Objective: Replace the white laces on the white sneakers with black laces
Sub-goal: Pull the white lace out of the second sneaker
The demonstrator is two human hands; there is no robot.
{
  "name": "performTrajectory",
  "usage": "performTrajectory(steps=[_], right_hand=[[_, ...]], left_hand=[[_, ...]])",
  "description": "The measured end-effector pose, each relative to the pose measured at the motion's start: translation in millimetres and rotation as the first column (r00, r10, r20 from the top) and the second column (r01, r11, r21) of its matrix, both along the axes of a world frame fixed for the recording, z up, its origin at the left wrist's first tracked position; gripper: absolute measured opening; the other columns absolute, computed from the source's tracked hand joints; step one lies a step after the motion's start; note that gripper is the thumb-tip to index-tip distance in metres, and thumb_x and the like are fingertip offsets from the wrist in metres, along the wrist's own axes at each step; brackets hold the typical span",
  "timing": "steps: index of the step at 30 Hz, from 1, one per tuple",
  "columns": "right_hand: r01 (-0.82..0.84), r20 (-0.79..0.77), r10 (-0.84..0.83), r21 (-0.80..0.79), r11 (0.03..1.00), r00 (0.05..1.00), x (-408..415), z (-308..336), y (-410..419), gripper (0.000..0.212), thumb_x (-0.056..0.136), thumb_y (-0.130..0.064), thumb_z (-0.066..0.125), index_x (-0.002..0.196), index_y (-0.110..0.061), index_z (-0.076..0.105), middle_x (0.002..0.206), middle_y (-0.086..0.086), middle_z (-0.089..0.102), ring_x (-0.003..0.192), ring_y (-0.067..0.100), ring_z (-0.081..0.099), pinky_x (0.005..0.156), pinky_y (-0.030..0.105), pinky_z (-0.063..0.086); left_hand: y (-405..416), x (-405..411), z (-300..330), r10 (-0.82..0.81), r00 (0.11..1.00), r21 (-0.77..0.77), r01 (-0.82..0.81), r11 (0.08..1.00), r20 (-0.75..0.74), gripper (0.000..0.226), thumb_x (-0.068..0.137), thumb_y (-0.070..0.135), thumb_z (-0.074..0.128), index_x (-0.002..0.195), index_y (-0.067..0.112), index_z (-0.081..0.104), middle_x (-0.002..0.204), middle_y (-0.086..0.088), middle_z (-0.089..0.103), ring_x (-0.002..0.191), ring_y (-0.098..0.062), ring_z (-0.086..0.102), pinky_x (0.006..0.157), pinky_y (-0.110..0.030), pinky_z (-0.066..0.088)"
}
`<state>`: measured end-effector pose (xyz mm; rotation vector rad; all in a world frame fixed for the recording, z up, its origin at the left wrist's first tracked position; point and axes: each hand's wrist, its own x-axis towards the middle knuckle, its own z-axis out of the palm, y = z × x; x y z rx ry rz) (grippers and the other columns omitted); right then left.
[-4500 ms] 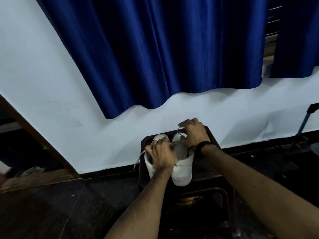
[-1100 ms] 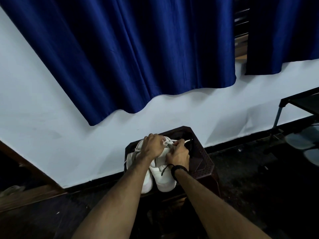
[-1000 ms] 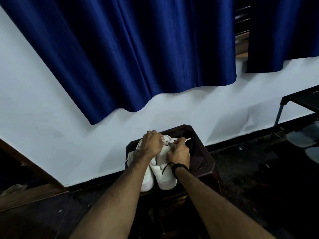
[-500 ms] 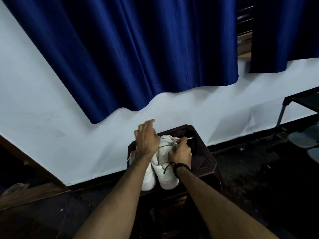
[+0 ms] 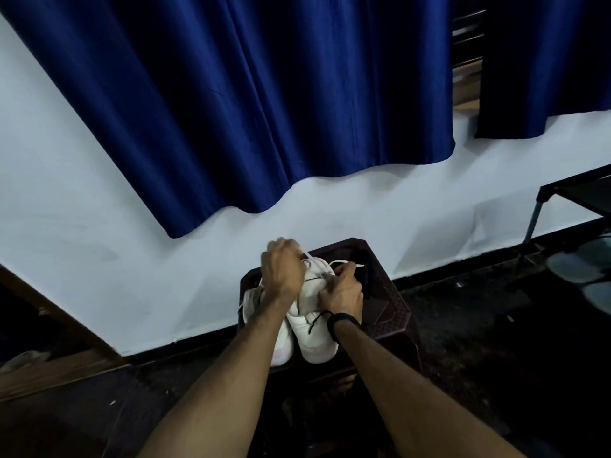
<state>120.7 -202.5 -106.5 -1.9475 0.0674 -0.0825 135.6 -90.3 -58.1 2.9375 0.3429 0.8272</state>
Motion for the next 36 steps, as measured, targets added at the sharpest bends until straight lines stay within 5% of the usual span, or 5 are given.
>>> performTrajectory(steps=[5,12,18,30,36], right_hand=[[0.005,-0.009,-0.005,-0.004,1.0,1.0,-1,1,3,0.025,0.083,-0.014,0.057,0.103,-0.016,0.042,0.095,0.013,0.064,0.091,0.036,0.063,0.066,0.031,0.039],[0.008,-0.005,-0.008,-0.022,1.0,1.0,-2,3,3,0.026,0.081,-0.011,0.054,0.102,-0.017,0.04,0.093,0.012,0.063,0.089,0.036,0.062,0.066,0.032,0.04],[-0.016,0.006,0.016,0.001,1.0,1.0,-3,2,0,0.028,0.084,-0.025,0.06,0.101,-0.017,0.038,0.085,0.006,0.059,0.085,0.032,0.062,0.063,0.032,0.038],[-0.009,-0.044,0.008,-0.021,1.0,0.999,-1,3,0,0.026,0.082,-0.011,0.054,0.104,-0.017,0.042,0.096,0.012,0.064,0.09,0.035,0.063,0.071,0.035,0.047],[-0.022,-0.037,0.019,-0.071,0.997,0.999,0,2,3,0.028,0.083,-0.013,0.054,0.111,-0.015,0.051,0.105,0.013,0.063,0.098,0.035,0.061,0.076,0.037,0.049]], left_hand=[[27,-7,45,0.517,0.801,-0.548,-0.298,0.781,0.301,0.028,0.089,0.004,0.049,0.104,0.017,0.07,0.113,-0.009,0.063,0.112,-0.031,0.052,0.088,-0.042,0.037],[11,-5,5,-0.037,0.992,-0.037,0.042,0.998,0.121,0.051,0.087,0.003,0.055,0.135,0.018,0.05,0.133,0.0,0.056,0.116,-0.026,0.048,0.093,-0.042,0.037],[-3,14,-15,-0.286,0.855,-0.005,0.315,0.949,-0.433,0.036,0.091,0.022,0.052,0.126,0.024,0.062,0.123,-0.005,0.062,0.117,-0.027,0.051,0.098,-0.038,0.036],[12,-7,7,0.061,0.967,-0.059,-0.048,0.997,0.248,0.016,0.084,0.006,0.062,0.085,0.019,0.073,0.086,-0.005,0.062,0.085,-0.03,0.055,0.069,-0.038,0.04],[4,-14,-17,0.073,0.99,-0.176,-0.05,0.983,0.123,0.018,0.086,0.002,0.052,0.096,0.011,0.064,0.097,-0.012,0.066,0.089,-0.039,0.061,0.073,-0.043,0.046]])
